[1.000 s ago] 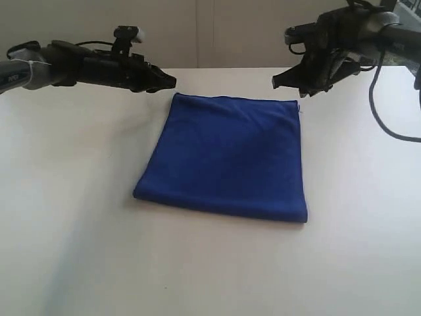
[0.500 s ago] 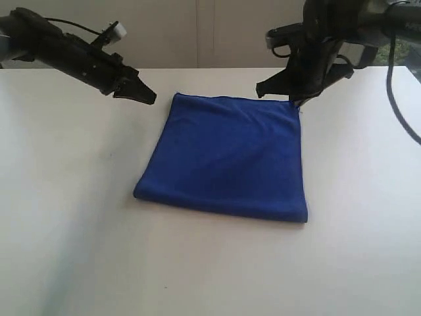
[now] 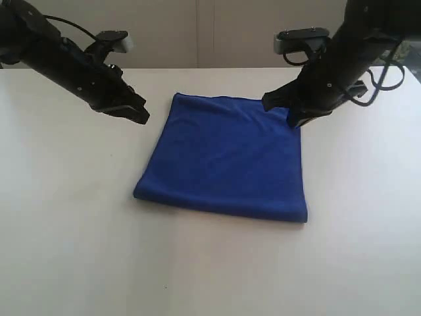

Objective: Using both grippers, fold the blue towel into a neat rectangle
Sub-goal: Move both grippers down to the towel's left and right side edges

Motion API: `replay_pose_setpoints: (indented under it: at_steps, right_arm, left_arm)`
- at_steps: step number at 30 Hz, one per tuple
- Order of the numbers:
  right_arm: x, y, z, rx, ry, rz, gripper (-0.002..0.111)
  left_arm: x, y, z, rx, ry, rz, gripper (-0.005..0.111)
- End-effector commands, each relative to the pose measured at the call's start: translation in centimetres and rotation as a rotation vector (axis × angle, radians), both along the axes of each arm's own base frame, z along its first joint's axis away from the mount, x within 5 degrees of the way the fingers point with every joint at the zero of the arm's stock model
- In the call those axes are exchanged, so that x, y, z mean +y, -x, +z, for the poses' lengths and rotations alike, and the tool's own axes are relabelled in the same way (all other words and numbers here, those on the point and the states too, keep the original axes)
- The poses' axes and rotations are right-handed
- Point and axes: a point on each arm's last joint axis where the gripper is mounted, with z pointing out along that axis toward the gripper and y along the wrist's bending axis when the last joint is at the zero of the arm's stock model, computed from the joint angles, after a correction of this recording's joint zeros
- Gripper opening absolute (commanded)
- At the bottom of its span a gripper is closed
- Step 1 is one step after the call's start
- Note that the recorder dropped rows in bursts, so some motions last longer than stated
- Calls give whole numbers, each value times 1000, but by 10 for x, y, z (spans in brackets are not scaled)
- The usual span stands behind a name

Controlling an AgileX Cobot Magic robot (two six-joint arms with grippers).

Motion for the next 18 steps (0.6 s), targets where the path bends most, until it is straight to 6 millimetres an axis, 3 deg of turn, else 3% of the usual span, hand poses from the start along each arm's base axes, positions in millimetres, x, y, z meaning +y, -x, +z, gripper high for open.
replay_pose_setpoints:
  at_steps: [1, 8, 18]
  right_arm:
    - [-14, 18, 1, 51, -109, 59, 0]
    - [-22, 30, -37, 64, -126, -39, 0]
    - [-22, 37, -57, 36, -98, -51, 0]
  left_arm:
    - [-10, 25, 3, -30, -18, -11, 0]
    - [-32, 35, -38, -113, -114, -98, 0]
    - [-35, 33, -73, -68, -154, -92, 0]
